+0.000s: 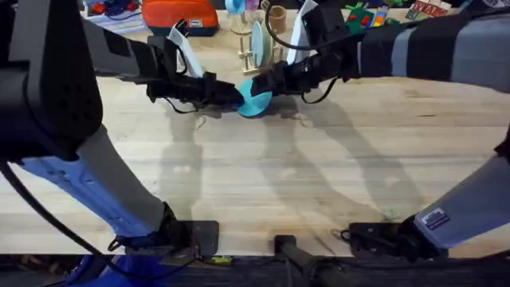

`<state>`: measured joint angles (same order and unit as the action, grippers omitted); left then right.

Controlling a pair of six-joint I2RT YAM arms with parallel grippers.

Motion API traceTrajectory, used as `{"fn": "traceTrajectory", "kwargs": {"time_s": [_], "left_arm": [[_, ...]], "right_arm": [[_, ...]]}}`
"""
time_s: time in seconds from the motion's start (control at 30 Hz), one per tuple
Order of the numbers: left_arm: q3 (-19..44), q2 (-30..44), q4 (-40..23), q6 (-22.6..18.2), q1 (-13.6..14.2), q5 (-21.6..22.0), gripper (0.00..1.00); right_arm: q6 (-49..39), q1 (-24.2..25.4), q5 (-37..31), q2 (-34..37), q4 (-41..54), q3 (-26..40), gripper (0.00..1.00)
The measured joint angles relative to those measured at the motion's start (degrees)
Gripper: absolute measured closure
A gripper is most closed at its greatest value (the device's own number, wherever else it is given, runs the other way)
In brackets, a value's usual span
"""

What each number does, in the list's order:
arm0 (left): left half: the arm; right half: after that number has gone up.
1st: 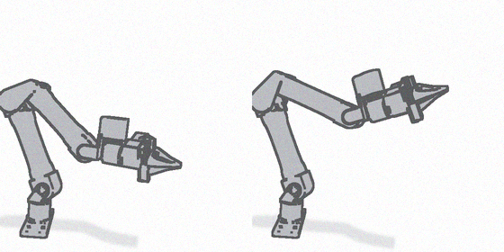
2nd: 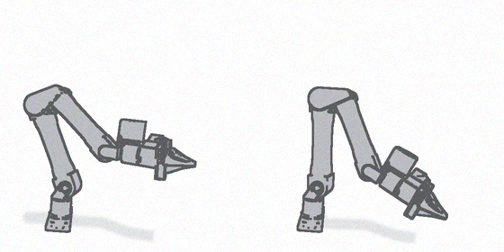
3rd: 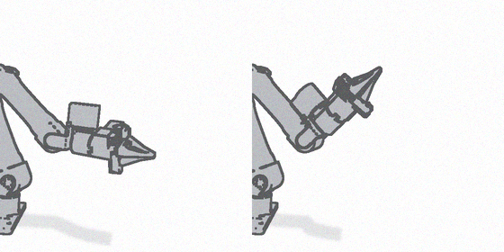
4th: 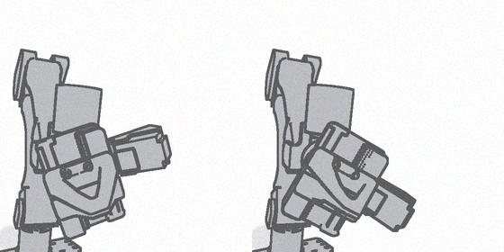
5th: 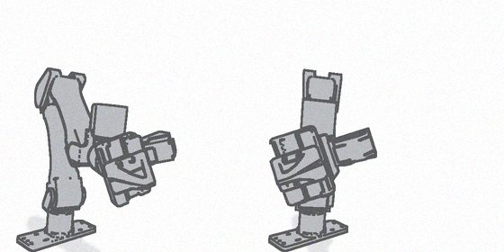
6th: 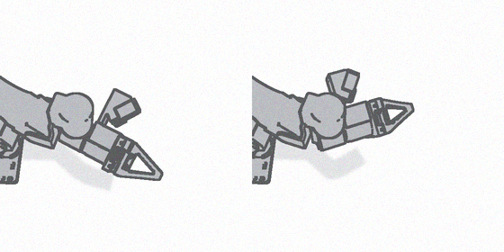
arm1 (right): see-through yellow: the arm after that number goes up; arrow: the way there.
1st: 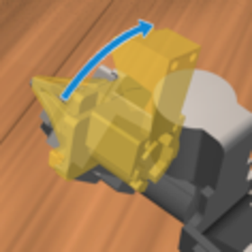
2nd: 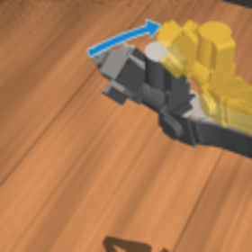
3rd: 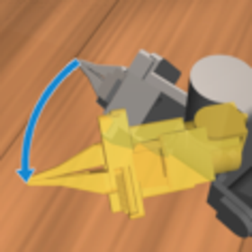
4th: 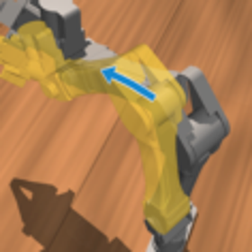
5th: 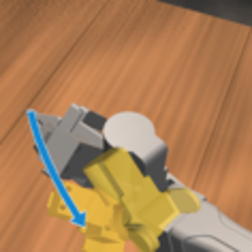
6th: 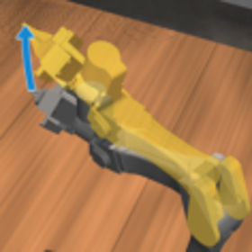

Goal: Pick up the plates from the table one by one and place each into a slot on the dish rack.

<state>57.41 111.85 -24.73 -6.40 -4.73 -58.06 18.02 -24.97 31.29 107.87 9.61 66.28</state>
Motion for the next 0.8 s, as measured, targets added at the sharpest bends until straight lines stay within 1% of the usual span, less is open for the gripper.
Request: {"fn": "traceTrajectory", "kwargs": {"time_s": [0.03, 0.1, 0.13, 0.17, 0.57, 0.7, 0.8], "left_arm": [[0.0, -0.01, 0.0, -0.01, 0.0, 0.0, 0.961], [0.0, -0.02, -0.02, -0.02, 0.0, -0.02, 0.961], [0.0, 0.0, -0.09, -0.02, -0.02, 0.0, 0.961], [0.02, -0.01, -0.1, -0.02, -0.02, 0.0, 0.961], [0.02, -0.11, -0.28, 0.0, -0.02, 0.1, 0.961], [-0.1, -1.19, -0.86, 0.02, 0.11, 1.67, 0.961], [-0.46, -3.25, -2.34, 0.02, 0.43, 4.7, 0.961]], "right_arm": [[0.03, 0.0, -0.01, -0.02, 0.03, 0.0, 0.591], [0.09, 0.04, -0.68, 0.0, 0.22, 0.0, 0.832], [0.24, 0.22, -0.85, 0.06, 0.35, 0.0, 0.923], [0.57, 0.41, -0.47, 0.11, 0.15, 0.0, 0.955], [0.85, 0.46, -0.06, 0.11, 0.09, 0.11, 0.973], [0.81, 0.5, 0.1, 0.09, 0.1, 0.11, 0.973], [0.79, 0.52, 0.62, -0.14, 0.67, 0.13, 0.973]]}}
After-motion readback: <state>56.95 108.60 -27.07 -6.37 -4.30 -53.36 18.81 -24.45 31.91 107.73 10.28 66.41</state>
